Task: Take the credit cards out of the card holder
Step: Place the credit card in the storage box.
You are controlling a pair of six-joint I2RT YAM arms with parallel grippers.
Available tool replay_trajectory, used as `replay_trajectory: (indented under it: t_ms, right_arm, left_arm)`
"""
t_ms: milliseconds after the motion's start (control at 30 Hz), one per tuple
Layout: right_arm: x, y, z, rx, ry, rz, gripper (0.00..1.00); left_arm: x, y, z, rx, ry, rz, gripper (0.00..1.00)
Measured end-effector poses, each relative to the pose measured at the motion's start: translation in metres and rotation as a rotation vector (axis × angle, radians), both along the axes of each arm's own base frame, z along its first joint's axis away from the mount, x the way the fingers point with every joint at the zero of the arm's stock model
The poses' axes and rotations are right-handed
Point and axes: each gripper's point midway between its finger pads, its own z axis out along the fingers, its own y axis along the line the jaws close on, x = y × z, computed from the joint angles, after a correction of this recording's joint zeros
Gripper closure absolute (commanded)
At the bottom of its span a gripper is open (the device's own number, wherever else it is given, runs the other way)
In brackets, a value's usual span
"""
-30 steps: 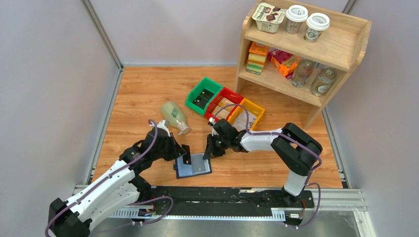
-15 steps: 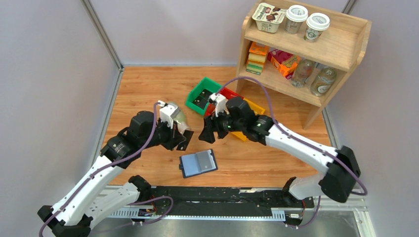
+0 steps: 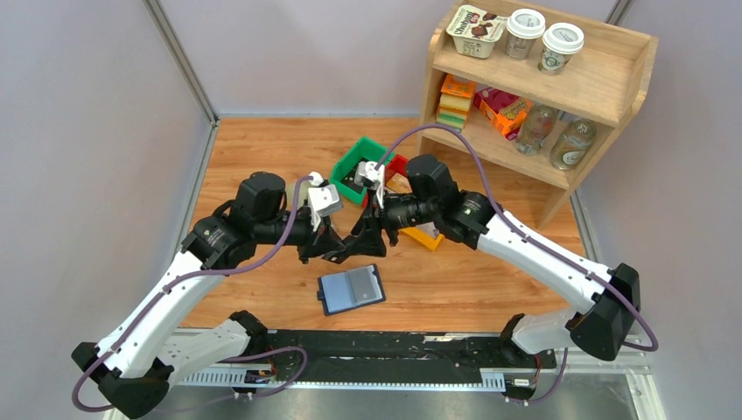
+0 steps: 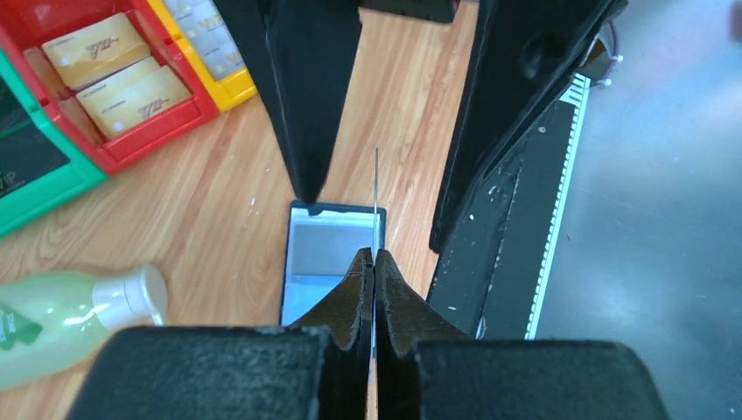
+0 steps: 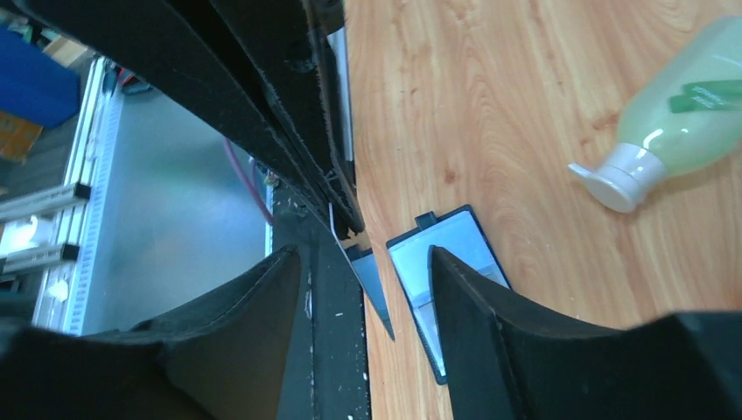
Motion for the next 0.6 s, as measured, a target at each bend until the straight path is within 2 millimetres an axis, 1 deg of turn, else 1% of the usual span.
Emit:
replay_trajectory:
  t_ms: [67, 100, 133, 167, 200, 233, 267, 300, 333, 367, 400, 433, 467, 500, 533, 567, 600]
  right_arm:
    - [-0.003, 0.003, -0.004, -0.006, 0.011, 0.038, 0.81]
    - [-0.004, 0.003, -0.006, -0.009, 0.007, 0.055, 0.93]
    - [-0.006, 0.004, -0.007, -0.014, 0.013, 0.069, 1.00]
    - [-0.007, 0.005, -0.009, -0.019, 0.024, 0.082, 1.00]
    - [-0.008, 0.005, -0.009, -0.019, 0.021, 0.094, 1.00]
    - [-0.008, 0.005, -0.010, -0.020, 0.016, 0.097, 1.00]
    - [-0.007, 0.006, -0.010, -0.021, 0.016, 0.097, 1.00]
    - [-0.005, 0.006, -0.011, -0.023, 0.017, 0.093, 1.00]
    - [-0.002, 0.006, -0.012, -0.024, 0.026, 0.082, 1.00]
    - [0.003, 0.005, -0.014, -0.029, 0.037, 0.066, 1.00]
    - [0.010, 0.004, -0.017, -0.039, 0.061, 0.036, 1.00]
    - [0.020, 0.003, -0.021, -0.048, 0.084, -0.002, 1.00]
    - [0.037, 0.001, -0.026, -0.062, 0.116, -0.065, 1.00]
    - [0.050, -0.001, -0.031, -0.074, 0.137, -0.118, 1.00]
    - [0.068, -0.003, -0.038, -0.093, 0.169, -0.191, 1.00]
    - [0.086, -0.006, -0.045, -0.110, 0.204, -0.267, 1.00]
    - [0.100, -0.008, -0.050, -0.122, 0.230, -0.323, 1.00]
  left_arm:
    - [0.001, -0.004, 0.001, 0.003, -0.005, -0.031, 0.99]
    - [0.001, -0.005, 0.001, 0.005, -0.009, -0.040, 0.99]
    - [0.002, -0.005, 0.001, 0.006, -0.013, -0.046, 0.96]
    - [0.003, -0.005, 0.001, 0.009, -0.019, -0.048, 0.93]
    - [0.003, -0.004, 0.000, 0.014, -0.022, -0.045, 0.86]
    - [0.004, -0.004, -0.001, 0.019, -0.024, -0.040, 0.83]
    - [0.006, -0.002, -0.002, 0.027, -0.028, -0.028, 0.75]
    - [0.009, -0.001, -0.002, 0.036, -0.036, -0.010, 0.65]
    - [0.015, 0.002, -0.003, 0.051, -0.054, 0.021, 0.59]
    - [0.022, 0.006, -0.004, 0.071, -0.071, 0.065, 0.48]
    - [0.031, 0.013, -0.006, 0.096, -0.092, 0.129, 0.44]
    - [0.040, 0.020, -0.007, 0.116, -0.115, 0.185, 0.37]
    - [0.053, 0.033, -0.010, 0.145, -0.147, 0.292, 0.34]
    - [0.060, 0.044, -0.012, 0.167, -0.166, 0.362, 0.30]
    - [0.069, 0.059, -0.017, 0.195, -0.185, 0.457, 0.23]
    - [0.075, 0.075, -0.022, 0.221, -0.204, 0.549, 0.20]
    - [0.078, 0.087, -0.027, 0.241, -0.215, 0.610, 0.20]
